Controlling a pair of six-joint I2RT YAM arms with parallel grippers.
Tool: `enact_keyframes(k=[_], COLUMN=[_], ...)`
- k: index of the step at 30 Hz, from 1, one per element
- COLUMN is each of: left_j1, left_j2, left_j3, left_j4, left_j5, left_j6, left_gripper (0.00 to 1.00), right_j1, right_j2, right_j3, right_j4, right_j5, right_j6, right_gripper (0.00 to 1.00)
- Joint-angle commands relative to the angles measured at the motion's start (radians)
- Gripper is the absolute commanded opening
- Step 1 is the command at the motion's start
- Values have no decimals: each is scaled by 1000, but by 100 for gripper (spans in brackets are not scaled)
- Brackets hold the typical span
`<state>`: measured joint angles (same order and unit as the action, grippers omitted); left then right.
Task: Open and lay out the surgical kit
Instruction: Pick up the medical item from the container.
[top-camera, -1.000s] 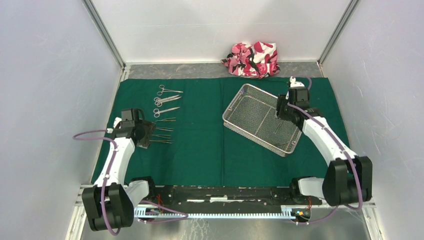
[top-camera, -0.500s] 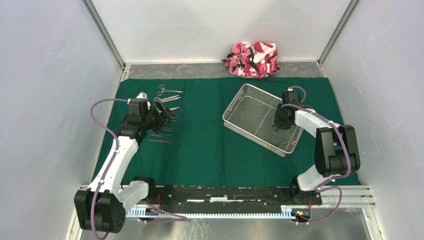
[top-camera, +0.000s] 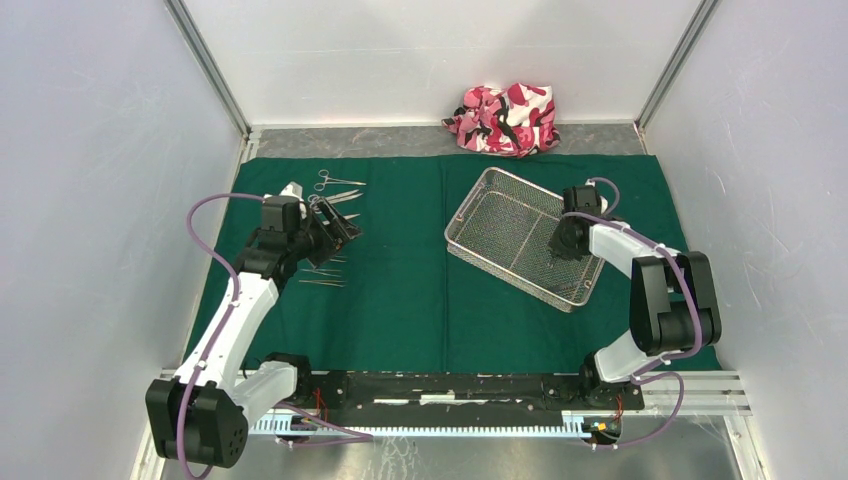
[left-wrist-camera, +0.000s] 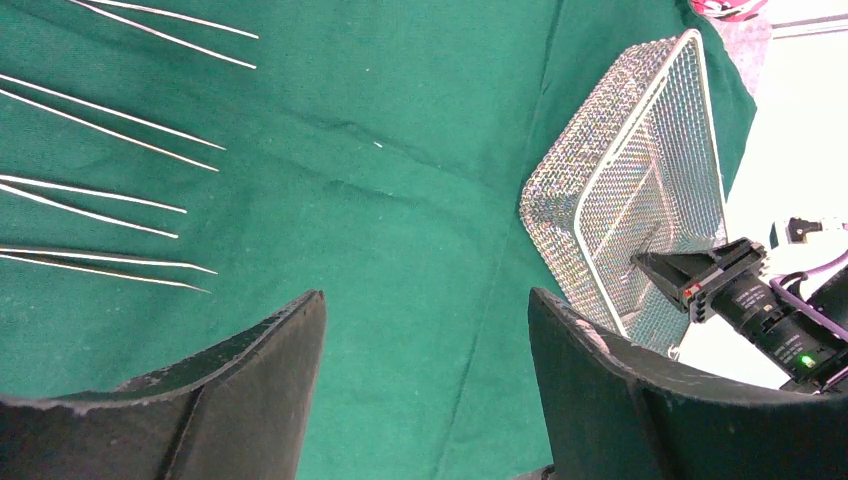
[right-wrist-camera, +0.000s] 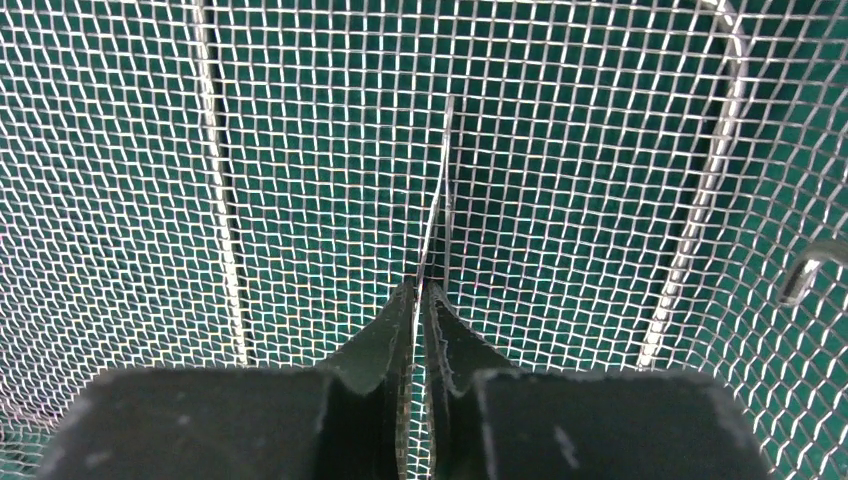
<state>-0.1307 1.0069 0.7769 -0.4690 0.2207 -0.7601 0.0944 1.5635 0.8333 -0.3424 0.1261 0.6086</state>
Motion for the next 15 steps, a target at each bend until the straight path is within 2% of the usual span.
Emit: enact_keyframes(k=[1, 2, 6, 11, 15], left_j1=[-6, -6, -7, -7, -7], left_j2=[-23, -25, -38, -42, -33], left_j3=[44, 44, 53, 45, 28], left_j4=[22, 19, 3, 7, 52], left_j5=[23, 24, 22, 30, 117], left_j6=[26, 25, 33, 32, 40], left_gripper=[80, 80, 81, 81, 81], right_j1=[3, 4, 16, 18, 18], right_j2=[37, 41, 16, -91, -213], right_j3=[-14, 4, 91, 169, 119], right_j4=[-61, -82, -170, -242, -154], right_j5=[72, 72, 97, 121, 88], right_j6=[129, 136, 141, 111, 26], right_gripper=[6, 0, 0, 0, 0])
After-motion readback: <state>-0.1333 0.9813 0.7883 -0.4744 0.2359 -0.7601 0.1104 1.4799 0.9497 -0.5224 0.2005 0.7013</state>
